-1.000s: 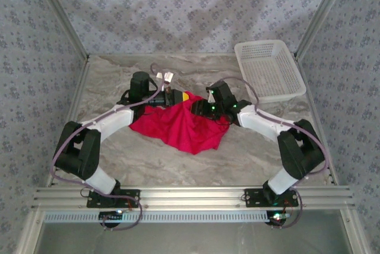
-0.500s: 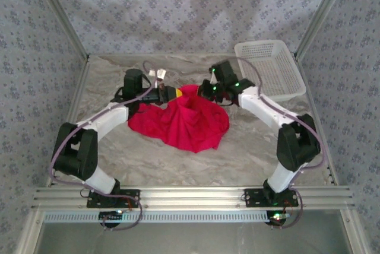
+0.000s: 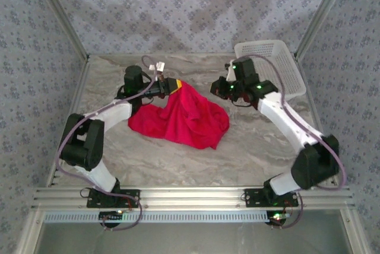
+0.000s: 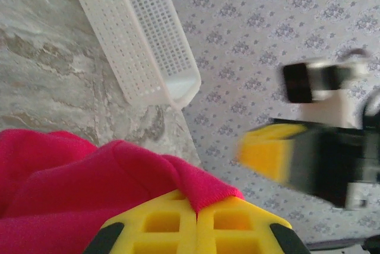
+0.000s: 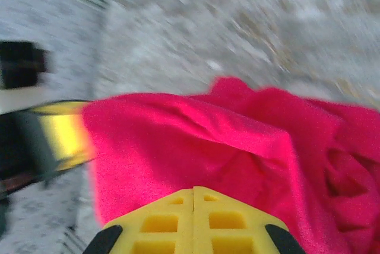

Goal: Fold the inside-out t-shirt

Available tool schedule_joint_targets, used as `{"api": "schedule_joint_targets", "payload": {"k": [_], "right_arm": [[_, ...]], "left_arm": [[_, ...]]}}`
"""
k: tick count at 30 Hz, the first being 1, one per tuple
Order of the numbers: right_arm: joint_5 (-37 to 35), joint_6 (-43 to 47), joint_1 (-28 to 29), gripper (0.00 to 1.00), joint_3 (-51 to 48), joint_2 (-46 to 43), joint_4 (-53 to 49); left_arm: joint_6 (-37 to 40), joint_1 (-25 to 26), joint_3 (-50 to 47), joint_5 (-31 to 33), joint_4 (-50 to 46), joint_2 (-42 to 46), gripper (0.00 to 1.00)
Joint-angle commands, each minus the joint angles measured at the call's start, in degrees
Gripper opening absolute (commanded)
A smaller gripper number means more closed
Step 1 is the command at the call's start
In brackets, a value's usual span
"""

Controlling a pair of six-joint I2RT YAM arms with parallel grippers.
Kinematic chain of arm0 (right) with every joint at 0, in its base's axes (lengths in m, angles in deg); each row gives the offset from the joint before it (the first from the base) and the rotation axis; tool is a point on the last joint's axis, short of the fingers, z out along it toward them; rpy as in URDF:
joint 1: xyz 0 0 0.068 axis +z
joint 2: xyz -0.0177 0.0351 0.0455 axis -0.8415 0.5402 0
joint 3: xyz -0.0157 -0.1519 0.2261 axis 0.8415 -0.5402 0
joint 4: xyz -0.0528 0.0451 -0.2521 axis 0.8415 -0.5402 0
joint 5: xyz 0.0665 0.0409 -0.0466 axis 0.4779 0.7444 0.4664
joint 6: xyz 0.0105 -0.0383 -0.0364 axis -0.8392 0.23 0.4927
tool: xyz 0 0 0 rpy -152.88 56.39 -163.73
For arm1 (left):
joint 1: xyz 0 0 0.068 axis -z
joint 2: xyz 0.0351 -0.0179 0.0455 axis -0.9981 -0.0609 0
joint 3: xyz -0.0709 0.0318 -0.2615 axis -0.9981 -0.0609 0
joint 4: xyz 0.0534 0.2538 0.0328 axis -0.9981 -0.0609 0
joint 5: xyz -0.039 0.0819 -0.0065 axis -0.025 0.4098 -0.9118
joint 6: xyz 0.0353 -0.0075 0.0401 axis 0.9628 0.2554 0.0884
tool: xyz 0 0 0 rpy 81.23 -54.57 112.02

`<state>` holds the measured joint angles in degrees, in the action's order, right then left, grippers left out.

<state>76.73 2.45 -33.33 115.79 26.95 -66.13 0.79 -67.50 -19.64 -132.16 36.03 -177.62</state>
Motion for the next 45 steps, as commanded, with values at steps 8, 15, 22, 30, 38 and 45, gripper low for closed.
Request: {"api": "schedule_joint_targets", "payload": {"k": [8, 15, 22, 30, 38, 45], "right_arm": [[1.9, 1.7, 6.8, 0.58, -7.6, 1.7, 9.3], [-1.2, 0.3, 12.5, 0.8, -13.2, 2.8, 14.7], [-6.6, -6.6, 13.0, 0.81, -15.9, 4.5, 23.9], [-10.3, -3.0, 11.0, 0.0, -5.4, 6.6, 14.8], [-13.3, 4.0, 1.5, 0.0, -8.4, -15.1, 0.1], [-3.6, -2.4, -5.3, 0.0, -23.2, -19.0, 10.2]], "left_arm": [[6.0, 0.2, 4.0, 1.7, -10.4, 3.3, 0.0], [6.6, 0.1, 4.8, 3.6, -12.8, 2.8, 0.0], [5.5, 0.1, 4.6, 3.4, -11.8, 2.4, 0.0], [9.0, -0.8, 4.7, 3.3, -17.6, 4.5, 0.01], [9.2, -10.3, 3.7, 4.5, -22.1, 8.2, 0.01], [5.2, -11.3, 0.4, 2.2, -15.8, 6.7, 0.04]]}}
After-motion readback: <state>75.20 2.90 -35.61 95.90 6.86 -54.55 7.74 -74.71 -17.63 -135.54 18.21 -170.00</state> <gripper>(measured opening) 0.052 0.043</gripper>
